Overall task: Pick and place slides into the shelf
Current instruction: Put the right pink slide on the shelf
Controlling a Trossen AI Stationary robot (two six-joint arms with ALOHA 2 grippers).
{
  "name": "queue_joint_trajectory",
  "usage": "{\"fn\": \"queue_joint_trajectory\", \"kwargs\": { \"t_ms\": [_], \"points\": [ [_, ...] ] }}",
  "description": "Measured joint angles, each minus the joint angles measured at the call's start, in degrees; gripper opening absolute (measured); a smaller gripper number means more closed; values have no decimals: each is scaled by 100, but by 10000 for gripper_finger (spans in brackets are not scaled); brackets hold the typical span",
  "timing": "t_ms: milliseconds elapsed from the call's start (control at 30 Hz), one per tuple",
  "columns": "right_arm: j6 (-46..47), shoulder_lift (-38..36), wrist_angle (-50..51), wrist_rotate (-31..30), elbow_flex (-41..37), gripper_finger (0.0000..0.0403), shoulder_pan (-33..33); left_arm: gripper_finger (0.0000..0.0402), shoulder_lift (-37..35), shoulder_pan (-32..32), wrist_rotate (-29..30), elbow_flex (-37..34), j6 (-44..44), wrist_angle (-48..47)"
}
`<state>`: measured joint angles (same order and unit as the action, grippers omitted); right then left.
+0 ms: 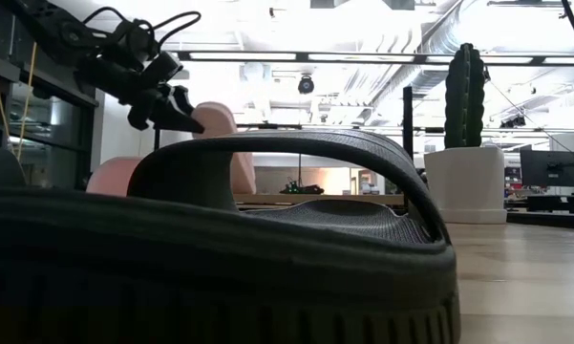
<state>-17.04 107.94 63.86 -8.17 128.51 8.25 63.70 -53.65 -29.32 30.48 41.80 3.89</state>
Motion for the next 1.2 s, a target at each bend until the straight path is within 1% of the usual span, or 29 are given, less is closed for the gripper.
{"fn": "queue_joint_trajectory", "kwargs": {
  "t_ms": [167,433,533,700,900,967,1067,1200],
  "points": [
    [1,0,10,9,0,87,0,267,-4,2,79,234,16,-673],
    [2,0,17,29,0,87,0,265,-2,2,61,766,-205,-2086],
    [2,0,18,31,0,87,-1,265,-2,2,-8,892,-286,-2441],
    [2,0,19,34,0,87,0,264,-2,2,74,917,-387,-2537],
    [18,0,73,49,0,87,-2,264,-132,13,390,892,-496,-2451],
    [20,0,117,50,0,87,-2,264,-285,8,344,880,-530,-2498],
    [21,0,124,60,0,87,-21,264,-547,2,110,858,-630,-2762],
    [20,0,124,278,0,87,-92,264,-764,4,-96,867,-649,-2749]
  ]
}}
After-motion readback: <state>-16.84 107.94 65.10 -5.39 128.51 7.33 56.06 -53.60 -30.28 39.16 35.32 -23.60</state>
